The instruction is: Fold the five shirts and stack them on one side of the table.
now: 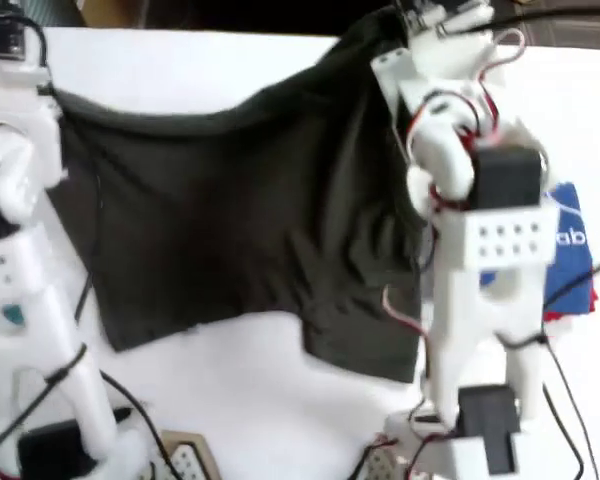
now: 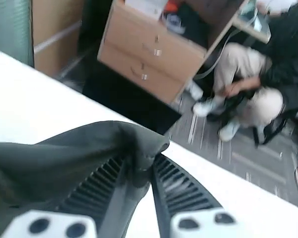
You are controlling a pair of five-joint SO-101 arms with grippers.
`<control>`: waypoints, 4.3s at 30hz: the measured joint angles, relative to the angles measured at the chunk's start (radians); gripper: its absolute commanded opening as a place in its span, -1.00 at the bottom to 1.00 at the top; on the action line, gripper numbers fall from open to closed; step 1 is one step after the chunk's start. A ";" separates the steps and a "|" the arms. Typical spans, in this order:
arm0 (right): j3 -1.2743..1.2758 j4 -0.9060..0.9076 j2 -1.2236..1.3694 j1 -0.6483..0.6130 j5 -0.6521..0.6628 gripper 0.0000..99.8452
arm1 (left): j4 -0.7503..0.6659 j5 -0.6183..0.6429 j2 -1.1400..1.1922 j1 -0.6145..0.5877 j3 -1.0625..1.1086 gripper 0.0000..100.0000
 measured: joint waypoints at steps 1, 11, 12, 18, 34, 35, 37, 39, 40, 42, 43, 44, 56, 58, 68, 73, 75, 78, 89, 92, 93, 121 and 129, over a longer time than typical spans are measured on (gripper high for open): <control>0.005 0.000 0.021 0.006 0.000 -0.96 | -0.002 -0.012 0.018 0.009 0.015 -0.95; 0.014 0.219 0.091 0.008 0.000 -0.96 | 0.199 -0.091 0.284 0.020 -0.008 -0.95; 0.014 0.247 0.091 0.008 0.000 -0.96 | 0.230 -0.091 0.305 0.020 -0.023 -0.95; 0.014 0.391 0.092 0.008 0.000 -0.96 | 0.367 -0.114 0.365 0.020 -0.054 -0.95; 0.135 0.532 0.075 0.034 0.000 -0.96 | 0.493 -0.183 0.374 0.020 -0.058 -0.95; 0.170 0.532 0.058 0.034 0.000 -0.96 | 0.493 -0.196 0.374 0.020 -0.055 -0.95; 0.245 0.531 0.009 0.034 0.000 -0.96 | 0.493 -0.221 0.374 0.020 -0.025 -0.95; 0.325 0.520 -0.051 0.034 0.015 -0.96 | 0.493 -0.235 0.374 0.020 0.028 -0.95; 0.364 0.509 -0.083 0.034 0.021 -0.96 | 0.493 -0.238 0.374 0.020 0.054 -0.95; 0.445 0.486 -0.152 0.034 0.029 -0.96 | 0.493 -0.238 0.374 0.020 0.086 -0.95; 0.485 0.477 -0.183 0.034 0.032 -0.96 | 0.493 -0.238 0.374 0.020 0.086 -0.95; 0.526 0.468 -0.215 0.034 0.040 -0.96 | 0.493 -0.238 0.374 0.020 0.087 -0.95; 0.841 0.400 -0.446 0.106 0.095 -0.96 | 0.493 -0.238 0.212 0.018 0.269 -0.95; 0.870 0.394 -0.459 0.127 0.103 -0.96 | 0.493 -0.238 0.176 0.018 0.334 -0.95; 0.907 0.391 -0.463 0.144 0.127 -0.96 | 0.493 -0.242 0.153 -0.003 0.445 -0.95; 0.910 0.391 -0.463 0.144 0.127 -0.96 | 0.493 -0.281 0.152 -0.061 0.446 -0.95; 0.910 0.391 -0.463 0.144 0.127 -0.96 | 0.493 -0.284 0.152 -0.074 0.446 -0.95; 0.910 0.391 -0.463 0.144 0.127 -0.96 | 0.493 -0.284 0.152 -0.081 0.482 -0.95; 1.000 0.305 -0.463 0.144 0.127 -0.96 | 0.250 -0.292 0.152 -0.083 0.684 -0.95; 1.002 0.250 -0.463 0.144 0.127 -0.96 | 0.221 -0.292 0.152 -0.083 0.684 -0.95; 1.002 0.235 -0.463 0.144 0.127 -0.96 | 0.215 -0.292 0.152 -0.083 0.683 -0.95; 0.414 0.012 -0.081 0.077 0.127 -0.96 | 0.451 -0.209 0.519 -0.009 -0.232 -0.95; -0.247 0.210 0.292 0.077 0.127 -0.96 | 0.493 -0.206 0.743 -0.008 -0.760 -0.95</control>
